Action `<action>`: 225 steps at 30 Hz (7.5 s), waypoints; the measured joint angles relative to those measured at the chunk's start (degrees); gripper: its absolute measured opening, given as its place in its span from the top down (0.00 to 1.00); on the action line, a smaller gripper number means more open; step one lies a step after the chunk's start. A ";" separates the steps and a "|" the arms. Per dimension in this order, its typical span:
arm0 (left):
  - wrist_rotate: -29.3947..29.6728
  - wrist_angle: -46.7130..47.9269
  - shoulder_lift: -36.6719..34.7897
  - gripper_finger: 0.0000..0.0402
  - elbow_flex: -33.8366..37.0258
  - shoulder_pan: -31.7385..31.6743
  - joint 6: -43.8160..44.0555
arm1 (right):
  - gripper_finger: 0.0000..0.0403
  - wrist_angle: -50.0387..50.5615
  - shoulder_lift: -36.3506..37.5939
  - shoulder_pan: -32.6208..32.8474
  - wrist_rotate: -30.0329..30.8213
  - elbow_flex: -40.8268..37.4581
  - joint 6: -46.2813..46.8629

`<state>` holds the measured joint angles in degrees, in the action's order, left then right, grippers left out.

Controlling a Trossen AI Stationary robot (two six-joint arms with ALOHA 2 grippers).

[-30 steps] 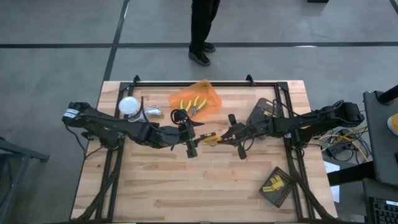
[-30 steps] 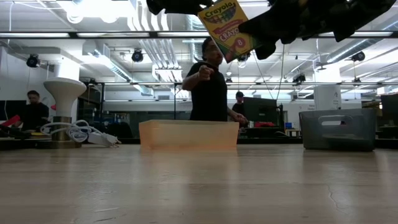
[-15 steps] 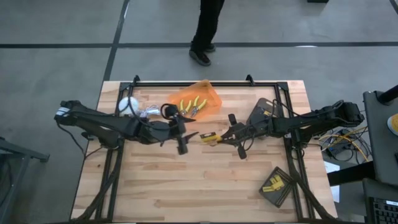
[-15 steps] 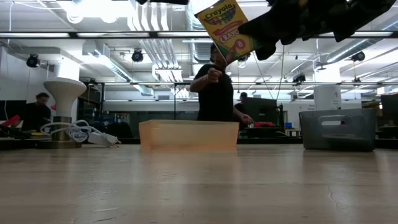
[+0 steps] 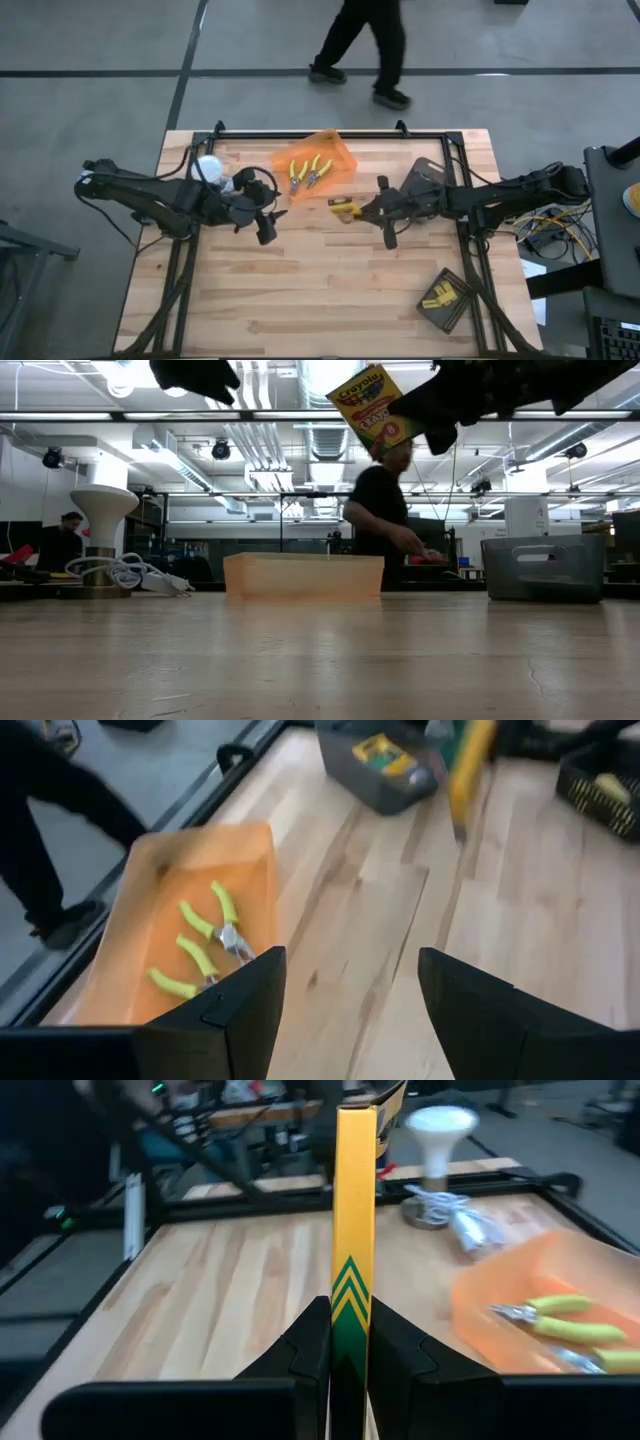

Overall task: Pick & Place School Supplies
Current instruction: Put the crayon box into the light black bin, then return to Home Position

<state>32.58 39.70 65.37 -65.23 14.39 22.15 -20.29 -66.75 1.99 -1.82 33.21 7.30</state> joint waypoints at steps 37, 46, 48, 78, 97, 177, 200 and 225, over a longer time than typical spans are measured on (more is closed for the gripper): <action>0.32 -6.31 0.27 0.42 13.90 0.04 2.52 | 0.90 66.08 32.32 0.10 36.48 9.28 56.40; 0.28 -7.86 0.27 0.42 13.93 0.04 2.50 | 0.90 71.44 29.08 0.06 38.48 8.37 65.07; 0.28 -8.26 0.27 0.42 13.94 0.04 2.47 | 0.90 74.09 28.44 0.06 38.49 8.09 67.91; 0.26 -8.22 0.27 0.42 13.94 0.05 2.45 | 0.90 72.01 27.25 -0.69 39.12 -8.20 89.62; 0.26 -8.66 0.27 0.42 13.94 0.06 1.86 | 0.69 71.20 27.15 -0.69 35.69 -11.02 89.97; 1.23 -22.68 0.25 0.42 11.14 6.26 -8.71 | 0.56 4.61 6.49 16.41 11.03 11.35 -0.11; 21.48 -24.80 -4.85 0.42 14.90 19.15 -21.26 | 0.56 17.63 -16.37 -5.92 -16.22 37.99 -10.46; -8.68 -48.74 -41.95 0.42 46.72 17.24 -44.89 | 0.56 1.53 6.15 -21.47 -34.73 7.35 -3.71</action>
<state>23.91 -9.04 23.43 -18.51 31.63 -22.74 -18.76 -60.60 -19.49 -36.55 40.56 3.59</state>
